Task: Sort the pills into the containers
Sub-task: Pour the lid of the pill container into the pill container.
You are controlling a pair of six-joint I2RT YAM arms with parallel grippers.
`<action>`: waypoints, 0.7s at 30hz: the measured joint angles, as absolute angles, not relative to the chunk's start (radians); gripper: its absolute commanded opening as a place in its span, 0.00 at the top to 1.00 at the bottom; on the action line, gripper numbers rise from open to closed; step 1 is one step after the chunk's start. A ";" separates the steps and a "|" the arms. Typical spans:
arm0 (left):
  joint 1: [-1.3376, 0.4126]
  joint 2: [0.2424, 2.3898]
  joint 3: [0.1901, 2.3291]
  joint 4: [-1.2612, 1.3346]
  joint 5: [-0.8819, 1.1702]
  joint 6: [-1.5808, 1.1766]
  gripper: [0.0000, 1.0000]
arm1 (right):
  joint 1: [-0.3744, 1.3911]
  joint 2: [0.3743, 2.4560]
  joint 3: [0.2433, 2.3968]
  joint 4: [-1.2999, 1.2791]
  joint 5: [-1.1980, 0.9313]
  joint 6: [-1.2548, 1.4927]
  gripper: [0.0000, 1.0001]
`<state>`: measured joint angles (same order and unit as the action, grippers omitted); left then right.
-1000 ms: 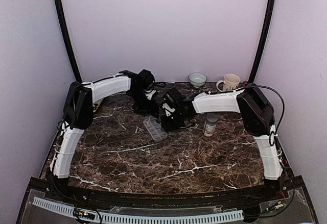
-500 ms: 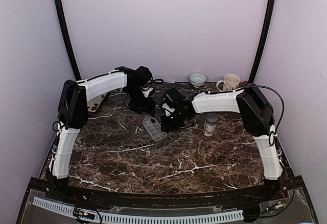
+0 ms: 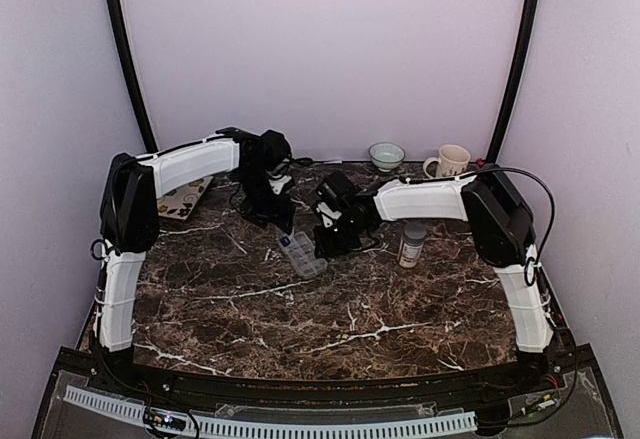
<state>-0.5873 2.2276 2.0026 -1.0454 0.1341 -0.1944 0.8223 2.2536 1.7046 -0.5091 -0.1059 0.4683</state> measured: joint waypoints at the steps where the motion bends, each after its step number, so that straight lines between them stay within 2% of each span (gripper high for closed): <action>1: -0.587 2.218 1.987 -1.050 0.133 -0.194 0.29 | 0.822 2.254 1.705 -0.511 -0.106 0.468 0.74; 11: -0.588 2.121 1.773 -1.035 0.129 -0.199 0.29 | 0.822 2.256 1.710 -0.516 -0.105 0.468 0.74; 21: -0.593 2.058 1.562 -0.910 0.114 -0.242 0.29 | 0.822 2.257 1.711 -0.517 -0.107 0.468 0.74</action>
